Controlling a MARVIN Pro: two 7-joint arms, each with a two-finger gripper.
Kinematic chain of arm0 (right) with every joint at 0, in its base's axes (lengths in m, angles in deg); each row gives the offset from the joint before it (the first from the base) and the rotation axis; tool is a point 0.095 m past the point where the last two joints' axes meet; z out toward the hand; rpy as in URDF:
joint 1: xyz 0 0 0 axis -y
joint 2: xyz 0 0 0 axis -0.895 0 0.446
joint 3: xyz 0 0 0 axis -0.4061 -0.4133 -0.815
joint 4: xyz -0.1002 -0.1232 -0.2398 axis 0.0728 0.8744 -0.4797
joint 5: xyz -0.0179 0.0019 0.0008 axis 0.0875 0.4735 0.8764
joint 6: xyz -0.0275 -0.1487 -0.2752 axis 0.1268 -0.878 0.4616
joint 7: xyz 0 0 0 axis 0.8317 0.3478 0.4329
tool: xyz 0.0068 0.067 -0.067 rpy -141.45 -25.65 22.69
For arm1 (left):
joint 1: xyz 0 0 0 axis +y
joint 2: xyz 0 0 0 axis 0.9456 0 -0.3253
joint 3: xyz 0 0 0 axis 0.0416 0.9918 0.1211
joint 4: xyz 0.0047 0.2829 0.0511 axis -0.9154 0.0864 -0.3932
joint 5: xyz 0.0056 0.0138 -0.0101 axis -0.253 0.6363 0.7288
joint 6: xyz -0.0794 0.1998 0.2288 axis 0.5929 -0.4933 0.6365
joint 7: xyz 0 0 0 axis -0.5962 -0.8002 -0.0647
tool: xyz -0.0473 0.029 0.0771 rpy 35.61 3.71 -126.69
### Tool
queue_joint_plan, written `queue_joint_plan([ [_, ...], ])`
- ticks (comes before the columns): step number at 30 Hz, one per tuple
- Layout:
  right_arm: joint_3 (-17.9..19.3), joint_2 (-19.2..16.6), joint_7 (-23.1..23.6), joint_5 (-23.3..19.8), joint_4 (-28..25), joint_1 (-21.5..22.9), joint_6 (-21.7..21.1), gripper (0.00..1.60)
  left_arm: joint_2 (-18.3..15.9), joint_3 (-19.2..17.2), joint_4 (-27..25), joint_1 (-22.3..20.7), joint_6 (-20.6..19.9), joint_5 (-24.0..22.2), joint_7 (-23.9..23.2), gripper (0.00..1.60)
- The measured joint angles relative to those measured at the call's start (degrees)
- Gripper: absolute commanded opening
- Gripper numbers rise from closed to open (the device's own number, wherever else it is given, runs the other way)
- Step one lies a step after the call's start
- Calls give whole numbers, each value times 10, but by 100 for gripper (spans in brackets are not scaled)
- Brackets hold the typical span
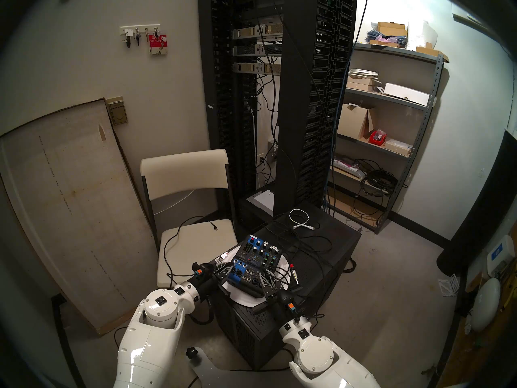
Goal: Insert aux cable
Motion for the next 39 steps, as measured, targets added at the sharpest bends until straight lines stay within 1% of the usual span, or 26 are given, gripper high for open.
queue_joint_plan([
  [9, 1, -5, 5, -9, -7, -2, -4, 0, -1, 0, 0, 0, -1, -3, 0, 38],
  [20, 1, -18, 22, -34, -27, -9, -21, 0, -3, -1, -1, 0, -3, -5, 1, 38],
  [21, 1, -19, 23, -36, -29, -10, -23, 20, -3, -1, -1, 0, -3, -6, 1, 38],
  [22, 1, -20, 24, -37, -31, -11, -25, 31, -3, -1, -1, 0, -3, -6, 2, 38],
  [24, 1, -21, 25, -39, -34, -12, -27, 45, -3, -1, -1, 0, -3, -6, 2, 38],
  [25, 1, -21, 25, -40, -35, -13, -28, 57, -3, -1, -1, 0, -2, -6, 2, 38],
  [27, 1, -22, 25, -41, -37, -14, -30, 65, -4, -2, 0, 0, -2, -7, 3, 38],
  [29, 1, -23, 25, -42, -37, -14, -33, 68, -5, -3, 1, 0, -1, -7, 4, 38],
  [31, 0, -23, 26, -43, -37, -16, -36, 64, -5, -3, 1, 0, 0, -7, 5, 38],
  [37, 0, -25, 26, -44, -34, -19, -40, 60, -6, -4, 2, 0, 0, -8, 6, 39],
  [39, 0, -25, 26, -44, -34, -19, -40, 63, -7, -4, 2, 0, 0, -8, 7, 39],
])
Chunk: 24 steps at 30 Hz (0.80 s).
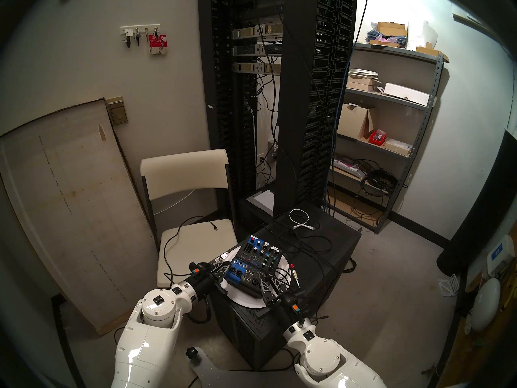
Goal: Insert aux cable
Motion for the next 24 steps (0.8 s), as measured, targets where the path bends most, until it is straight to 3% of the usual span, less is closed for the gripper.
queue_joint_plan([
  [10, 0, 1, 1, -4, 0, -1, -3, 77, -2, 0, 0, 0, 0, -1, 2, 38],
  [24, 1, 1, 0, -8, -10, -4, -6, 78, -5, 0, 3, -1, 1, -4, -3, 39],
])
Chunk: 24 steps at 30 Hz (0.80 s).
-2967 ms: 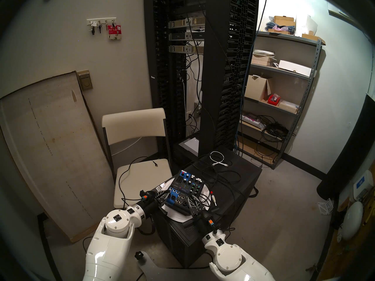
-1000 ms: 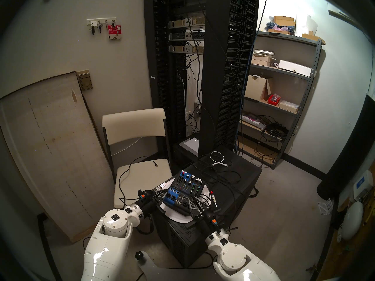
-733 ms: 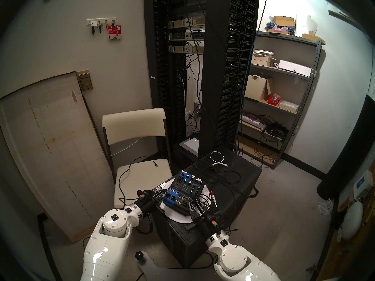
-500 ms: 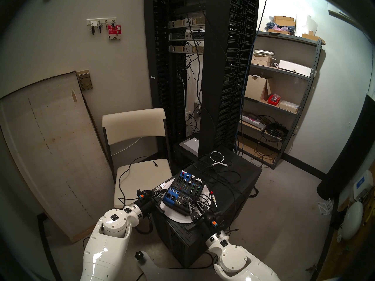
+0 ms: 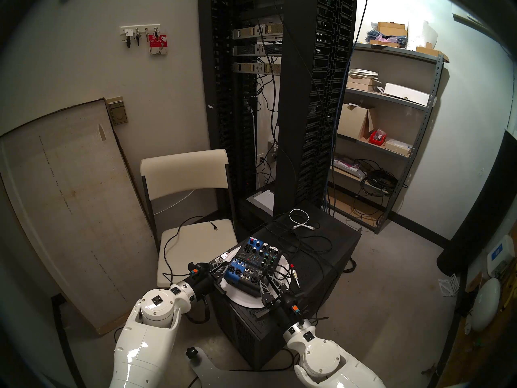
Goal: Insert aux cable
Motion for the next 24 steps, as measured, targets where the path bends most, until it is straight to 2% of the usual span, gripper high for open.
queue_joint_plan([
  [5, 1, 0, 0, -2, -4, 1, -1, 88, 0, 0, 0, 0, 0, 0, -1, 38],
  [7, 1, 0, 0, -2, -7, 1, -1, 98, 0, 0, 1, 0, 0, 0, -2, 38],
  [8, 1, 0, 0, -2, -8, 2, -1, 110, 0, 0, 1, 0, 0, 0, -2, 38],
  [12, 2, 0, 0, -3, -13, 2, -1, 124, 0, 0, 1, 0, 0, -1, -3, 38],
  [21, 2, 0, -1, -4, -21, 3, -1, 110, 1, -1, 1, 0, -1, -1, -4, 38],
  [22, 3, 0, -1, -4, -24, 2, -2, 99, 1, -1, 0, 0, -1, -1, -4, 38],
  [24, 3, 0, -2, -4, -27, 2, -2, 97, 1, -1, 0, 0, -1, -1, -4, 38],
])
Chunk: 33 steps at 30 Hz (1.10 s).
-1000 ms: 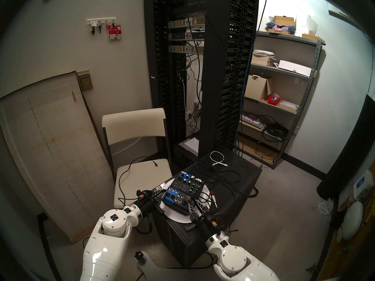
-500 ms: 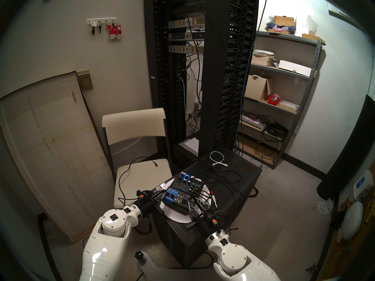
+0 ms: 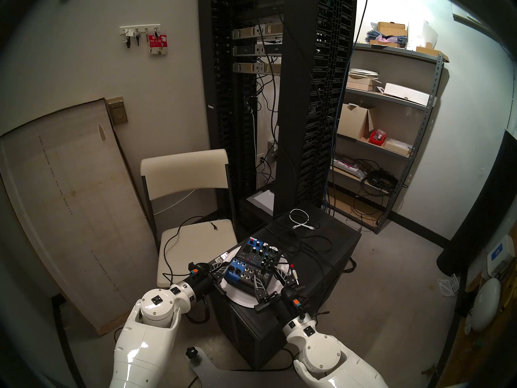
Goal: Insert aux cable
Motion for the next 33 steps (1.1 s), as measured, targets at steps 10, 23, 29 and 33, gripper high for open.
queue_joint_plan([
  [10, 3, -2, -5, -2, -20, -6, -1, 99, 1, 0, 0, 0, 0, 0, 0, 38],
  [23, 5, -8, -7, -7, -41, -15, -6, 78, 2, 0, 1, 0, 0, 1, 2, 38],
  [29, 5, -9, -7, -8, -44, -13, -9, 79, 3, 0, 0, 0, 0, 1, 2, 38],
  [33, 5, -9, -6, -8, -45, -12, -10, 79, 3, 0, 0, 0, 0, 1, 2, 38],
])
